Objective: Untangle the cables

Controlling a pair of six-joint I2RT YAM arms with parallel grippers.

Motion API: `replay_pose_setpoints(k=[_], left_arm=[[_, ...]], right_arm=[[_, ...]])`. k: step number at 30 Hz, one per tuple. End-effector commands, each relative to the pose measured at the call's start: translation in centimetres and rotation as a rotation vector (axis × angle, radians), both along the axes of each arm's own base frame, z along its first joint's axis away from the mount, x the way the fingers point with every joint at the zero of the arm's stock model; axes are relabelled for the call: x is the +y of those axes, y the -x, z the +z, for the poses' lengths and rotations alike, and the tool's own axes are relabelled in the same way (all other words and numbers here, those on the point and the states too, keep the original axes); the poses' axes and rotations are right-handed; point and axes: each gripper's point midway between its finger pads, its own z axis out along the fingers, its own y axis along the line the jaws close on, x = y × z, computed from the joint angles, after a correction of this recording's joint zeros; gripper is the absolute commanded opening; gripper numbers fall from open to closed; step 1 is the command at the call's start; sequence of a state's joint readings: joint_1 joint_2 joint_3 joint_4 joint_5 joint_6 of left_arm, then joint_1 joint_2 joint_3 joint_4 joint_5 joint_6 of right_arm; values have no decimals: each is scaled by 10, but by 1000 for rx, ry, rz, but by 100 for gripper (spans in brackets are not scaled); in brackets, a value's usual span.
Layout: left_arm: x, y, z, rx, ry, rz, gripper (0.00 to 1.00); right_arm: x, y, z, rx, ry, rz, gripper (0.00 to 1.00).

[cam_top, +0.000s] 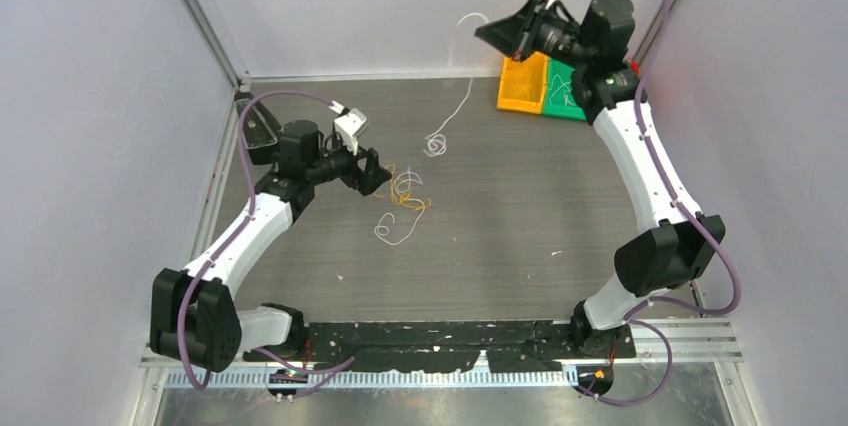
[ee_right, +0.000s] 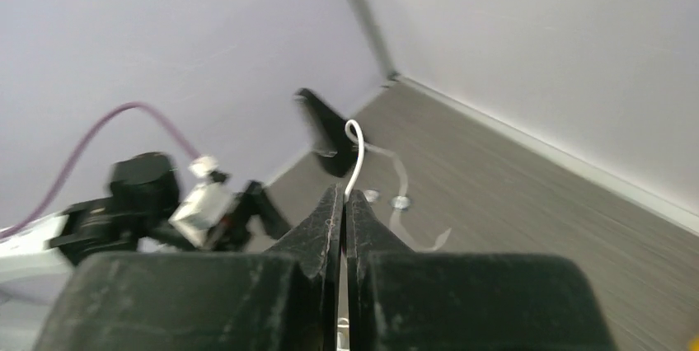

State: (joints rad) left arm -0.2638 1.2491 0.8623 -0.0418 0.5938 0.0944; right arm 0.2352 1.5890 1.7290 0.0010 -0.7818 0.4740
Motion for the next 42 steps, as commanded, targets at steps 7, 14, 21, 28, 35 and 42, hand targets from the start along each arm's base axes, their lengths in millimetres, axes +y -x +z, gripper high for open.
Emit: replay_pose_setpoints(k=[7, 14, 21, 28, 35, 42], left_arm=[[2, 6, 8, 55, -9, 8, 80], [0, -4, 5, 82, -16, 20, 80], [2, -9, 2, 96, -38, 29, 80], [8, -5, -5, 112, -76, 41, 81], [12, -3, -10, 125, -96, 53, 81], [12, -5, -13, 142, -98, 56, 81]], right_arm=[[-149, -106, -4, -84, 198, -485, 5], [-244, -178, -30, -96, 238, -727, 5], [-291, -228, -65, -153, 287, -835, 5], [-312, -259, -140, -79, 364, -892, 5], [-313, -252, -217, 59, 440, -858, 5], [-318, -255, -270, 181, 567, -833, 5]])
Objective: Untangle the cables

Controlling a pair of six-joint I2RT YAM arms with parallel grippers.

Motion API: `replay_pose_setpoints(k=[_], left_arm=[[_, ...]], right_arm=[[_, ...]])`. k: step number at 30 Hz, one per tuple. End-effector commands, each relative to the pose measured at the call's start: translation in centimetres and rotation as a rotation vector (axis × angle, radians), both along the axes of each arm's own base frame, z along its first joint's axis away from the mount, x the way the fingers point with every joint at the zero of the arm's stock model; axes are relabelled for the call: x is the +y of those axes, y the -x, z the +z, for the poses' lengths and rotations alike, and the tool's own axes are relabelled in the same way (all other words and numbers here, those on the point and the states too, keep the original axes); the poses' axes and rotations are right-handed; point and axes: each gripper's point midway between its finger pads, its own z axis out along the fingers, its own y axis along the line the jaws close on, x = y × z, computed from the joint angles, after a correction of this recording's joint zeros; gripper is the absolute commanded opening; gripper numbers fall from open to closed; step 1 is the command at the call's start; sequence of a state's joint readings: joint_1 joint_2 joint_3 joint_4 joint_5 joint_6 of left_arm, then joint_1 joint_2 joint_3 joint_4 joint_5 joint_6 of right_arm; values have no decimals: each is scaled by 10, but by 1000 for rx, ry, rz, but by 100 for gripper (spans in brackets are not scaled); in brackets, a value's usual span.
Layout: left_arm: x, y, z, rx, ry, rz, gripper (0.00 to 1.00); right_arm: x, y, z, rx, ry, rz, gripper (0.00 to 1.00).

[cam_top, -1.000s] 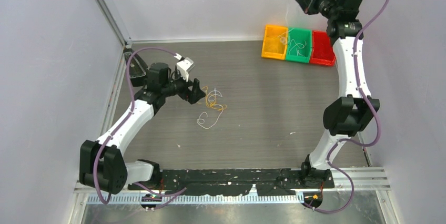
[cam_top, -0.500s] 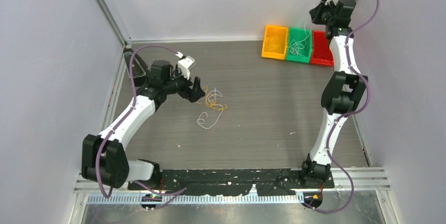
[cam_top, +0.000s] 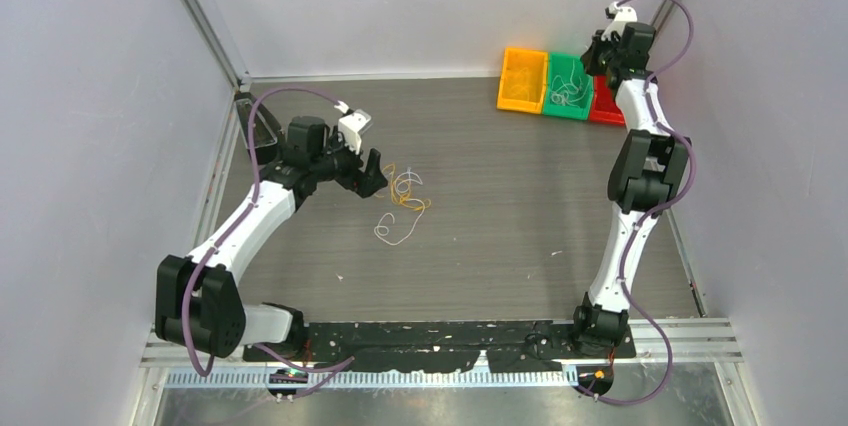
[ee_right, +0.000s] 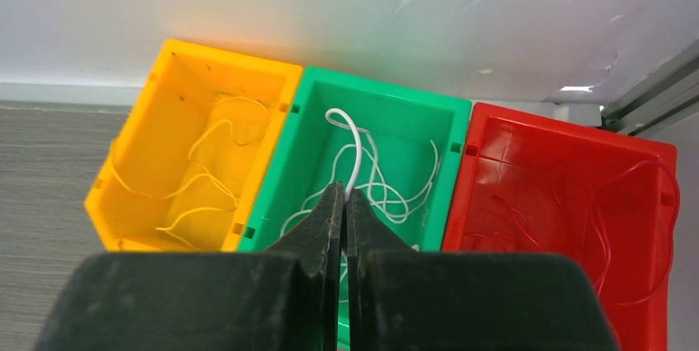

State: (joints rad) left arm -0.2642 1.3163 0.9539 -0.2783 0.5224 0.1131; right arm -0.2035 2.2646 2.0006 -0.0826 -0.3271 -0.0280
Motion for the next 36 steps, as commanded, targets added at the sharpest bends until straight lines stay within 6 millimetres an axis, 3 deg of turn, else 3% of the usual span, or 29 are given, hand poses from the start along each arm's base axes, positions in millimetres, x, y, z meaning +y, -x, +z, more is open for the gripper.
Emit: replay_pose_setpoints(k=[1, 9, 13, 14, 17, 19, 20, 21, 22, 23, 24, 28, 31, 36], left_arm=[[-2, -11, 15, -36, 1, 2, 81], [2, -11, 10, -24, -28, 6, 81], [7, -10, 7, -18, -61, 13, 81], [9, -9, 6, -16, -70, 13, 82], [15, -8, 1, -14, -110, 23, 84], [21, -8, -3, -8, -141, 35, 88], [23, -6, -6, 4, -157, 35, 91], [26, -5, -9, 16, -174, 36, 96], [28, -3, -12, 37, -191, 36, 98], [29, -1, -16, 66, -204, 34, 98], [30, 0, -19, 95, -213, 31, 98], [29, 2, -34, 222, -201, 71, 94], [17, 6, -45, 313, -127, 78, 89], [-8, 3, -54, 438, 26, 86, 80]], right_arm=[[-4, -9, -4, 25, 90, 1, 5], [8, -8, -56, 178, 185, 47, 6], [10, -6, -62, 201, 186, 50, 18], [11, -5, -56, 193, 183, 55, 26], [15, -1, -37, 175, 174, 67, 37], [16, 5, -12, 146, 175, 72, 46], [18, 10, 7, 121, 177, 76, 56], [17, 16, 30, 89, 186, 75, 64], [18, 22, 33, 91, 188, 82, 68], [18, 31, 57, 61, 202, 82, 75], [20, 38, 56, 70, 203, 92, 78], [34, 75, 87, 70, 215, 164, 92], [66, 110, 92, 129, 137, 286, 94], [154, 172, 56, 330, -56, 541, 90]])
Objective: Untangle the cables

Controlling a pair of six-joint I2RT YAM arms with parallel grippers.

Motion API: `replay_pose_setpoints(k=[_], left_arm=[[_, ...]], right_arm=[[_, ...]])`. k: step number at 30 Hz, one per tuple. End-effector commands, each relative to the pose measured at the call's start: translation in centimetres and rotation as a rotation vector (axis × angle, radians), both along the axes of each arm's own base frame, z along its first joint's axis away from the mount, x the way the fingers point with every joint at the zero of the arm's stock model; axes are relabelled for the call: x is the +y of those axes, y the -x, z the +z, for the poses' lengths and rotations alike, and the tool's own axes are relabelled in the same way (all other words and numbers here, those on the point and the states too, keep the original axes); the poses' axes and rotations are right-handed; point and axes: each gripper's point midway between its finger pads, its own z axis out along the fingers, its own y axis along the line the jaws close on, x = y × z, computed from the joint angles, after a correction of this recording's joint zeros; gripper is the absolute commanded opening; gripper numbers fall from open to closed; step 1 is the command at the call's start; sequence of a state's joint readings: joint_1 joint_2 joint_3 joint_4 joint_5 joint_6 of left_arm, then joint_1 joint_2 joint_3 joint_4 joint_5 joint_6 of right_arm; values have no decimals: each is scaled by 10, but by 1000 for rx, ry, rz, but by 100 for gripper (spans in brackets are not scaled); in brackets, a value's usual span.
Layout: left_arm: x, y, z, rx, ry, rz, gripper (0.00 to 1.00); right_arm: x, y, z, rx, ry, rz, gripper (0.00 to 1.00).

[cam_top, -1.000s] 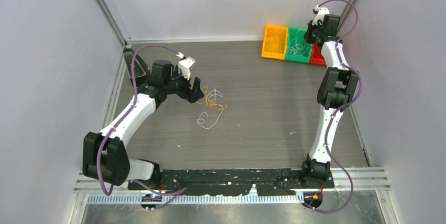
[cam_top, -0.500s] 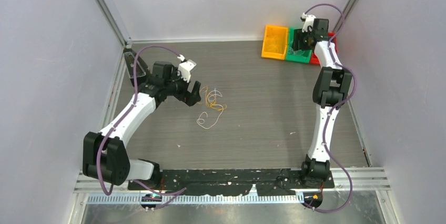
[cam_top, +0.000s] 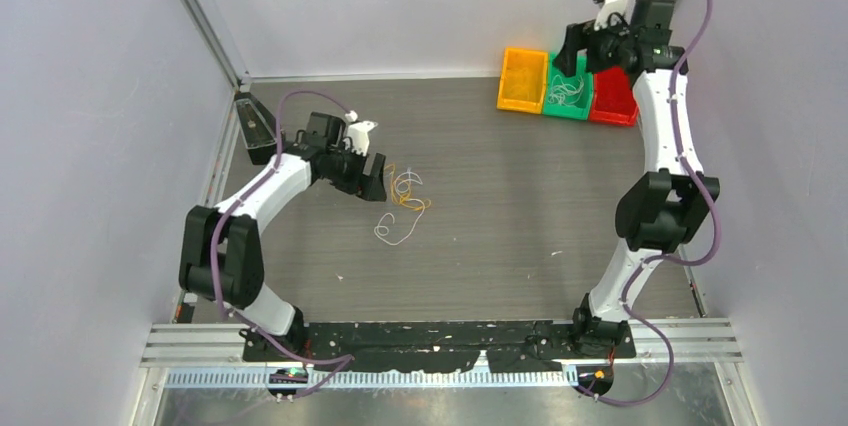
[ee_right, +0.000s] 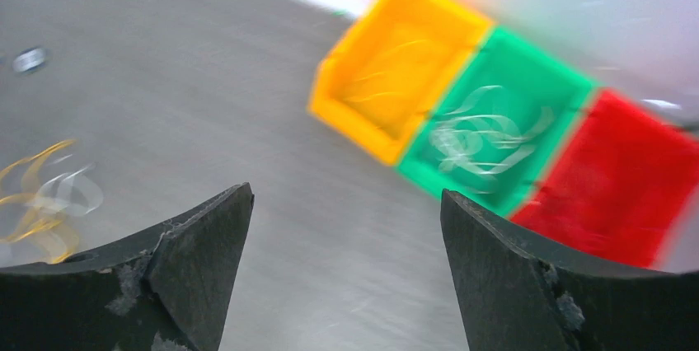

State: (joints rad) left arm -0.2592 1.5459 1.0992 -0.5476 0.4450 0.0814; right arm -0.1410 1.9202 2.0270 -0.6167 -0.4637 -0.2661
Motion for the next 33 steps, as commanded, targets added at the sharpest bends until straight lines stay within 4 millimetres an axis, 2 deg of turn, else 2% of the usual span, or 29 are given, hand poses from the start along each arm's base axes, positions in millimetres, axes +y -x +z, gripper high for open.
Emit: replay_pose_setpoints(k=[1, 2, 3, 4, 5, 6, 7, 8, 13, 15, 18, 21, 28, 33], left_arm=[[-27, -4, 9, 96, 181, 43, 78], [-32, -6, 9, 104, 212, 48, 77], [-35, -8, 8, 115, 237, 60, 76], [-38, -10, 7, 120, 251, 66, 74], [-40, -12, 4, 128, 258, 75, 73], [-41, -13, 0, 140, 262, 84, 71], [-42, -15, -3, 151, 265, 90, 69], [-43, -17, -7, 167, 266, 96, 68], [-52, -20, -21, 204, 282, 98, 62], [-55, -20, -26, 216, 282, 99, 58], [-57, -23, -33, 235, 288, 119, 53], [-58, -25, -35, 241, 291, 128, 47], [-57, -28, -33, 223, 293, 126, 44], [-38, -31, -24, 182, 295, 166, 51]], right_arm=[[100, 73, -63, 327, -193, 287, 89], [124, 84, -71, 366, -210, 337, 87], [139, 98, -84, 414, -232, 375, 87], [165, 108, -89, 432, -240, 426, 86], [178, 121, -105, 481, -255, 454, 86], [201, 129, -110, 495, -259, 496, 85], [211, 140, -123, 536, -268, 515, 85], [231, 147, -129, 551, -270, 550, 84], [292, 181, -170, 645, -256, 648, 83], [309, 186, -184, 660, -247, 667, 83], [329, 187, -207, 686, -243, 668, 83], [342, 191, -227, 747, -250, 650, 77], [337, 190, -248, 771, -199, 604, 63], [335, 196, -250, 793, -207, 605, 46]])
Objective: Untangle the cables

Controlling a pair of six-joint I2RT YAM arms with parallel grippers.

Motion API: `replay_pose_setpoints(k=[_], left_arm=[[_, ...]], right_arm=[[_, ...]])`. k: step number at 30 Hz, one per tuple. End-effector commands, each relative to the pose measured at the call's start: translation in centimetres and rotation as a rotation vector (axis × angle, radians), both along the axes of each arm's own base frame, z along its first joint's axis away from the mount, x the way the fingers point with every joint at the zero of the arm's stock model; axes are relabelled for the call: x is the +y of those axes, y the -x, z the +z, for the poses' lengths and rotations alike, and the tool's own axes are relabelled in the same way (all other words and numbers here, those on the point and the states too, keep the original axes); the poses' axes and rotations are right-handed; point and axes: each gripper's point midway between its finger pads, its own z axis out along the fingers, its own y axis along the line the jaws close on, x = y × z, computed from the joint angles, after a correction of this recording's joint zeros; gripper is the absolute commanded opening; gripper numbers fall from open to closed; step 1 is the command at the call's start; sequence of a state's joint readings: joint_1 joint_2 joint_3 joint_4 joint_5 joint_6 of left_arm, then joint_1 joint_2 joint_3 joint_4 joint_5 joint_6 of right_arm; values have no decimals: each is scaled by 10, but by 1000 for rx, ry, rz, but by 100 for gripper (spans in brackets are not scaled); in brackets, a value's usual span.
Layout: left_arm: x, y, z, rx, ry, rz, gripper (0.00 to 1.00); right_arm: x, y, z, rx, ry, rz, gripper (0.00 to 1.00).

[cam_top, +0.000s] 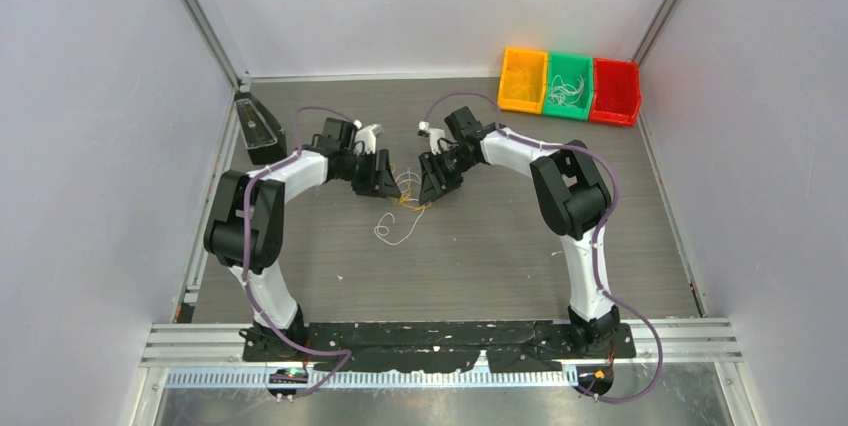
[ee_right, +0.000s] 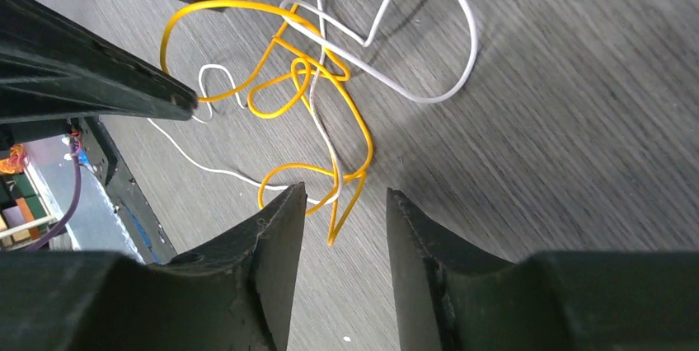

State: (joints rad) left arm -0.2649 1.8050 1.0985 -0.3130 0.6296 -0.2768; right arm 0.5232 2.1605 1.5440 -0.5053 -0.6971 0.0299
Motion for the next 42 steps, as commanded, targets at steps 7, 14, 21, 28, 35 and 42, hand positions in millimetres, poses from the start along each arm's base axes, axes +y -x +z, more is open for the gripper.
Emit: replay_pose_setpoints(k=[7, 14, 21, 28, 35, 42], left_arm=[[29, -18, 33, -119, 39, 91, 62], [38, -29, 23, -106, -1, 163, 69], [42, -36, 3, -52, -35, 204, 67], [43, -45, -15, -23, -59, 216, 59], [39, -52, -12, -27, -35, 198, 21], [104, -48, 33, -162, -88, 304, 0]], right_arm=[[3, 1, 13, -20, -34, 2, 32], [0, 7, 13, -5, -30, -7, 27], [-4, 13, 20, -14, -29, -1, 32], [-6, 16, 25, -20, -27, 5, 27], [-13, 17, 26, -19, -12, 13, 6], [-55, 16, 36, -28, 30, -9, 5]])
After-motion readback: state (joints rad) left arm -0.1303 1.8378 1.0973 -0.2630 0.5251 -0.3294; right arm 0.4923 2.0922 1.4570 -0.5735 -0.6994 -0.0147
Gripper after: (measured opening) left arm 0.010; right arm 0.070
